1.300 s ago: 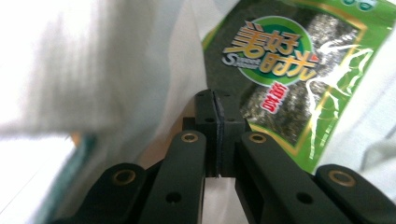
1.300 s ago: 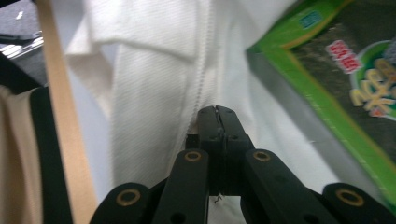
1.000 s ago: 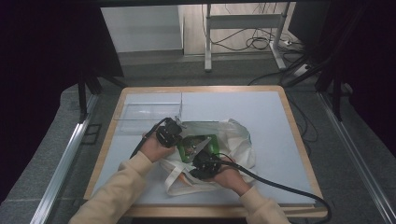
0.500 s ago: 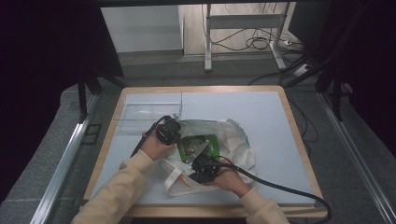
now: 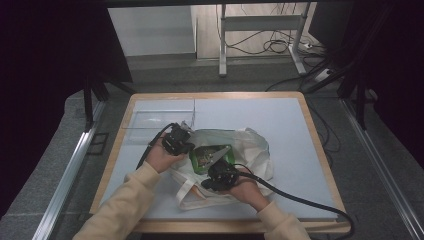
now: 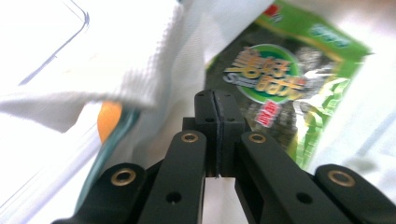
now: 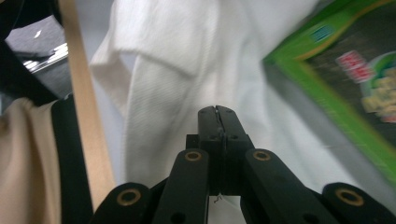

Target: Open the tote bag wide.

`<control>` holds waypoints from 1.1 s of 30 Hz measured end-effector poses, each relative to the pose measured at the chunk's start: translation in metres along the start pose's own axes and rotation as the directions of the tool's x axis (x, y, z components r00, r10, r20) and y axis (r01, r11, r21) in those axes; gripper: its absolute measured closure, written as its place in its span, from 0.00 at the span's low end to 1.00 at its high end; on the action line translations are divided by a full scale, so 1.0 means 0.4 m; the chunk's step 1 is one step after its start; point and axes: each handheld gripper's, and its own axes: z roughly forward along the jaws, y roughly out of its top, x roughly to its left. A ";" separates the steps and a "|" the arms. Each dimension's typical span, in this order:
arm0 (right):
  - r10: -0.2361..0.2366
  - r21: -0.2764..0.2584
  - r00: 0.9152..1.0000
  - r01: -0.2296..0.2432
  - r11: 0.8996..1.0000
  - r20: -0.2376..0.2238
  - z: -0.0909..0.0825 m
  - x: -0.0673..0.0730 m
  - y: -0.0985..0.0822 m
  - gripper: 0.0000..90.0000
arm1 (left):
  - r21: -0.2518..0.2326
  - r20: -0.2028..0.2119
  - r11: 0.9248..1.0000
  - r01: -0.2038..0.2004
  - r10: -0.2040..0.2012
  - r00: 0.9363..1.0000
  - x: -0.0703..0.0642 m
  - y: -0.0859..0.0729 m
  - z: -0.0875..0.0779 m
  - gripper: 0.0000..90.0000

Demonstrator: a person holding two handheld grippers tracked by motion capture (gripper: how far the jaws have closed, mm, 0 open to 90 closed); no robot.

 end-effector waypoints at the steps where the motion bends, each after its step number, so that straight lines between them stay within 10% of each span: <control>1: -0.001 -0.008 1.000 0.001 1.000 0.016 -0.008 -0.001 0.002 0.99 | -0.014 0.013 1.000 0.006 -0.005 1.000 0.000 -0.005 -0.011 1.00; 12: 0.067 -0.133 0.991 -0.052 0.990 0.116 -0.124 -0.028 -0.013 0.99 | -0.152 0.089 0.988 0.021 -0.007 0.996 -0.019 -0.082 -0.116 1.00; 33: 0.179 -0.185 0.959 -0.140 0.973 0.218 -0.195 -0.081 -0.069 0.94 | -0.198 0.086 0.980 0.025 -0.008 0.996 -0.020 -0.146 -0.168 0.95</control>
